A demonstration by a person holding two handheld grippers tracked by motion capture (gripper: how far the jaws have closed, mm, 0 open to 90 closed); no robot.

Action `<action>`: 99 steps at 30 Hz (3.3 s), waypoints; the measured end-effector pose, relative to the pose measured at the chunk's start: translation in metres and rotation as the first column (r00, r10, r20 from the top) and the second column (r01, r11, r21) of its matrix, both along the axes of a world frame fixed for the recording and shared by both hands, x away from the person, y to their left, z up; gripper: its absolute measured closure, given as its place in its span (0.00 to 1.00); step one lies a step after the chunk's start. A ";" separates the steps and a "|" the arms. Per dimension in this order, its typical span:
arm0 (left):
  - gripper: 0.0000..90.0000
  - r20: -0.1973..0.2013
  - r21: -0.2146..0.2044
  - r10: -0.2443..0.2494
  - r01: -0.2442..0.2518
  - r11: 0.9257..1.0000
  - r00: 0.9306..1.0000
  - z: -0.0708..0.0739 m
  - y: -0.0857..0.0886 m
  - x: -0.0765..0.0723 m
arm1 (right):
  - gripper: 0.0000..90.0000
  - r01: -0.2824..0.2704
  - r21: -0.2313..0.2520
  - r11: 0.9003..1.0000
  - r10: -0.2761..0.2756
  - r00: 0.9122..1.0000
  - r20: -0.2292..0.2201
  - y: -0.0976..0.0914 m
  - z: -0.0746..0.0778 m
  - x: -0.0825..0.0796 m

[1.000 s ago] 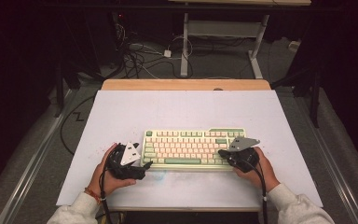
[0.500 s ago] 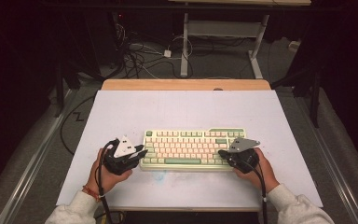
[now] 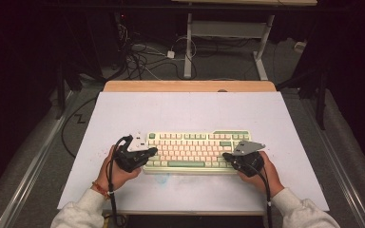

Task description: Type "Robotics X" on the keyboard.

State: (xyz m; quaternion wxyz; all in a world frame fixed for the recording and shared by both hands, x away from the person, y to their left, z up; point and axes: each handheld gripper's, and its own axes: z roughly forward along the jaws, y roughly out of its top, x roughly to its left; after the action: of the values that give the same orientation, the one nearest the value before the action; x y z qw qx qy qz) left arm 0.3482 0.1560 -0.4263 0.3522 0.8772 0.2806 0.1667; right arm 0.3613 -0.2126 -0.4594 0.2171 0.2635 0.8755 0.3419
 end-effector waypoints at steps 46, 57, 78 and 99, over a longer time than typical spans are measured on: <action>0.97 -0.069 0.114 -0.086 0.093 0.989 0.994 -0.023 -0.048 0.024 | 1.00 -0.002 -0.007 1.000 0.002 1.000 0.009 0.001 0.000 -0.001; 0.97 -0.062 0.130 -0.083 0.091 0.987 0.995 -0.021 -0.048 0.023 | 1.00 -0.003 -0.010 1.000 0.003 1.000 0.010 0.001 0.000 -0.001; 0.88 0.029 0.090 -0.063 0.060 0.994 0.998 -0.011 -0.040 0.016 | 1.00 -0.009 -0.018 1.000 0.010 0.999 0.043 -0.001 0.006 -0.007; 0.48 0.128 0.081 0.000 -0.010 0.997 0.992 -0.013 -0.041 0.011 | 0.69 0.014 0.077 0.997 -0.023 0.993 0.113 -0.005 0.019 -0.012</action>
State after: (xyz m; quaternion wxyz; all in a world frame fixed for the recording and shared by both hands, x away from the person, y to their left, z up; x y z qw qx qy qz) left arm 0.3596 0.1148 -0.4388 0.3330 0.8776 0.2527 0.2346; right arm 0.3491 -0.2179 -0.4406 0.2598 0.2596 0.8456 0.3874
